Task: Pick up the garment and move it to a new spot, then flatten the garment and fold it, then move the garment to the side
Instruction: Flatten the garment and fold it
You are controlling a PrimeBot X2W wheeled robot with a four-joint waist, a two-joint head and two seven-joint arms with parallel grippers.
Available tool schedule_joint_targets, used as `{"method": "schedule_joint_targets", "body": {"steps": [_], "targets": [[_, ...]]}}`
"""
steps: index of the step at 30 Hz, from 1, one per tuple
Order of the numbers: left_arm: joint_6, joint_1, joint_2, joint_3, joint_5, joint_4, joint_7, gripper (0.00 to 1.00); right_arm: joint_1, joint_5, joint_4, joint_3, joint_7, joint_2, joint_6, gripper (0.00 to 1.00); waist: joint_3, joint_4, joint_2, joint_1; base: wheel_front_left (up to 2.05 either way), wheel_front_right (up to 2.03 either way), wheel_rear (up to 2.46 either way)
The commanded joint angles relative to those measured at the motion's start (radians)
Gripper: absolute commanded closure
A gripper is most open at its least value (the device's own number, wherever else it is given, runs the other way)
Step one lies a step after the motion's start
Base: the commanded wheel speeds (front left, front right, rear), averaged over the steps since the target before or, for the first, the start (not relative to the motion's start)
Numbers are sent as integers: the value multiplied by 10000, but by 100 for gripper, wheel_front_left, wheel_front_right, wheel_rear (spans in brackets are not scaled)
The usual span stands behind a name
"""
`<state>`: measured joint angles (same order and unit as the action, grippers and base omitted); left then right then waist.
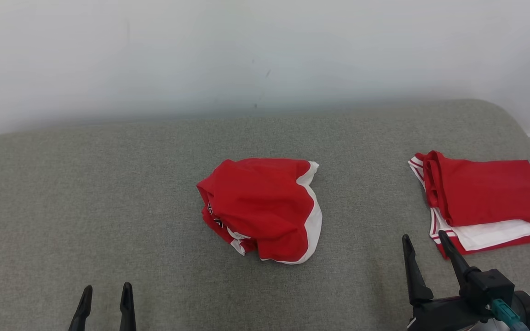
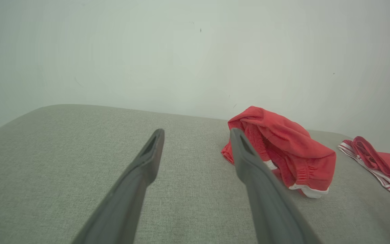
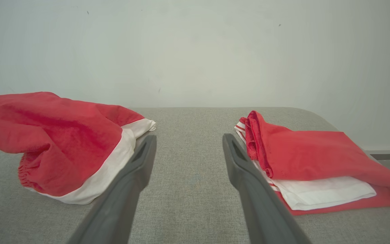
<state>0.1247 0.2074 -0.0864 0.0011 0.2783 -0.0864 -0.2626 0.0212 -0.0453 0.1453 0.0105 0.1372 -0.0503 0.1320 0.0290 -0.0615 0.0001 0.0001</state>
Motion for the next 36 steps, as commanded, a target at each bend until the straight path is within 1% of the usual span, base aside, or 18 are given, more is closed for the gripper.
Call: {"method": "schedule_joint_targets", "body": {"steps": [1, 9, 14, 20, 23, 25, 31, 36], "targets": [[76, -97, 24, -8, -77, 24, -32, 0, 69, -27, -16, -14, 23, 0, -20, 0, 35, -14, -1, -1, 0, 0, 0], [54, -330, -80, -295, -76, 180, -32, 0, 140, -111, 44, -81, 48, 0, -20, 0, 91, -32, -1, -1, 0, 0, 0], [54, -758, -385, -1100, -10, 800, -11, 0, 182, -171, 31, -307, -1, 0, -20, 0, 139, -272, -1, -1, 0, 0, 0], [56, -1882, -747, -2095, 231, 1920, 701, 0, 398, -259, 17, -595, -45, 0, -20, 0, 317, -981, -1, -1, 0, 0, 0], [15, -2519, -687, -2409, 127, 2588, 1292, 0, 401, -278, 18, -587, -40, -1, -20, 0, 444, -1404, -1, -1, 0, 0, 0], [29, -2915, -660, -2581, 318, 2977, 1552, 0, 450, -290, 27, -621, -25, 0, -20, 0, 534, -1709, -1, -1, 0, 0, 0], [48, -3800, -681, -3193, 836, 3964, 1951, 0, 529, -346, -55, -566, 49, 2, -20, 0, 882, -2467, -1, -1, 0, 0, 0], [53, -4265, -649, -3626, 1260, 4485, 1915, 0, 584, -428, -20, -538, 137, 4, -20, 0, 1112, -2816, -1, -1, 0, 0, 0]]}}
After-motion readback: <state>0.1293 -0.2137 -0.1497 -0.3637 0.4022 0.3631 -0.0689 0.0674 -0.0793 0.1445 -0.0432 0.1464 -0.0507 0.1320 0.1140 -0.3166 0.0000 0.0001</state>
